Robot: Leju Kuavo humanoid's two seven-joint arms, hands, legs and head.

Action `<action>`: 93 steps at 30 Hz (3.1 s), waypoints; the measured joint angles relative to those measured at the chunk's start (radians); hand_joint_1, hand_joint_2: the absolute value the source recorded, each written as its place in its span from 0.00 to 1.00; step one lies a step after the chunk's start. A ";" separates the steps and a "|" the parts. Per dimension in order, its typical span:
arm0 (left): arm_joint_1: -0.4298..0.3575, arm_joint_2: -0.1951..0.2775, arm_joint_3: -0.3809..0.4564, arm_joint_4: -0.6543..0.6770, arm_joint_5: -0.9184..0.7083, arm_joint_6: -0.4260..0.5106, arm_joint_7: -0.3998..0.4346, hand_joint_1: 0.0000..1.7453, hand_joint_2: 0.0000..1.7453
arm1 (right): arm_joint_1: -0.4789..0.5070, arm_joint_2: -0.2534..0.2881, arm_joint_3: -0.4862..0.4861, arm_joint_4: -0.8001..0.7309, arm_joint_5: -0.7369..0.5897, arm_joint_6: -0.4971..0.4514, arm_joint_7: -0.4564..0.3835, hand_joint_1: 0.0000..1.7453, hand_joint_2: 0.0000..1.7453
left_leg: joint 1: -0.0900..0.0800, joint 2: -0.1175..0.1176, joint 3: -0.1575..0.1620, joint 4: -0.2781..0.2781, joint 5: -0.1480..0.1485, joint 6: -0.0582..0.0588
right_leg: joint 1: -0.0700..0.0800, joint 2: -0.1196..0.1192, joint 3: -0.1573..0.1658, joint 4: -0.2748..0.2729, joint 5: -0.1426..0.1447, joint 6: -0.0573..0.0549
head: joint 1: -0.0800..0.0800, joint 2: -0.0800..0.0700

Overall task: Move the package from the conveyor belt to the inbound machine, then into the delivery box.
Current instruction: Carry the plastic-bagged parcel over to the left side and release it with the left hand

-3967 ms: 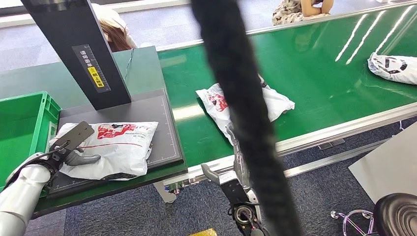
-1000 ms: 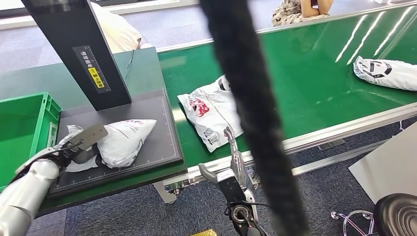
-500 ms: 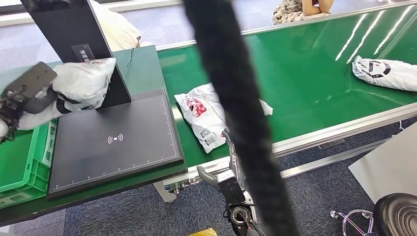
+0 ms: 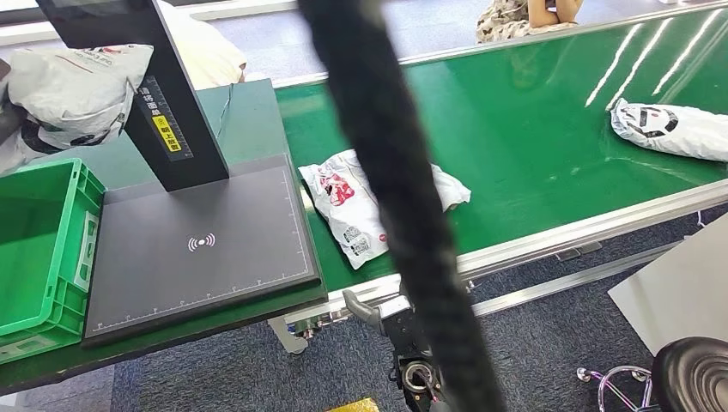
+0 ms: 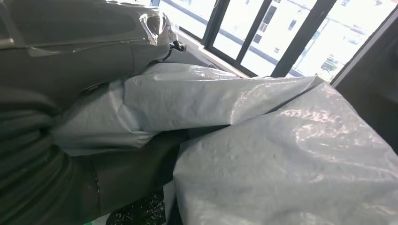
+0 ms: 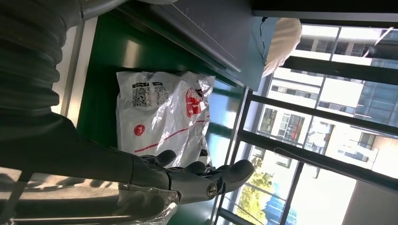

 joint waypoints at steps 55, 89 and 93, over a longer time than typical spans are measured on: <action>0.453 0.421 0.172 -0.089 0.171 0.003 -0.249 0.00 1.00 | 0.097 0.014 0.002 -0.065 0.011 -0.011 0.011 0.00 1.00 | 0.001 0.011 -0.001 -0.001 -0.001 -0.002 | 0.001 0.011 -0.005 0.001 -0.001 -0.002 | 0.000 0.000; 1.003 0.053 0.046 -0.826 0.702 0.074 -0.541 0.00 1.00 | 0.086 0.014 0.052 -0.057 0.016 -0.044 0.021 0.00 1.00 | -0.001 0.011 0.001 0.000 -0.005 -0.003 | 0.000 0.012 -0.004 0.000 -0.002 -0.001 | 0.000 0.000; 1.151 -0.030 0.003 -0.977 0.706 0.093 -0.551 0.00 1.00 | 0.106 0.014 0.053 -0.063 0.011 -0.052 0.024 0.00 1.00 | -0.001 0.011 0.001 0.000 -0.006 -0.002 | -0.001 0.011 -0.004 0.000 -0.003 -0.001 | 0.000 0.000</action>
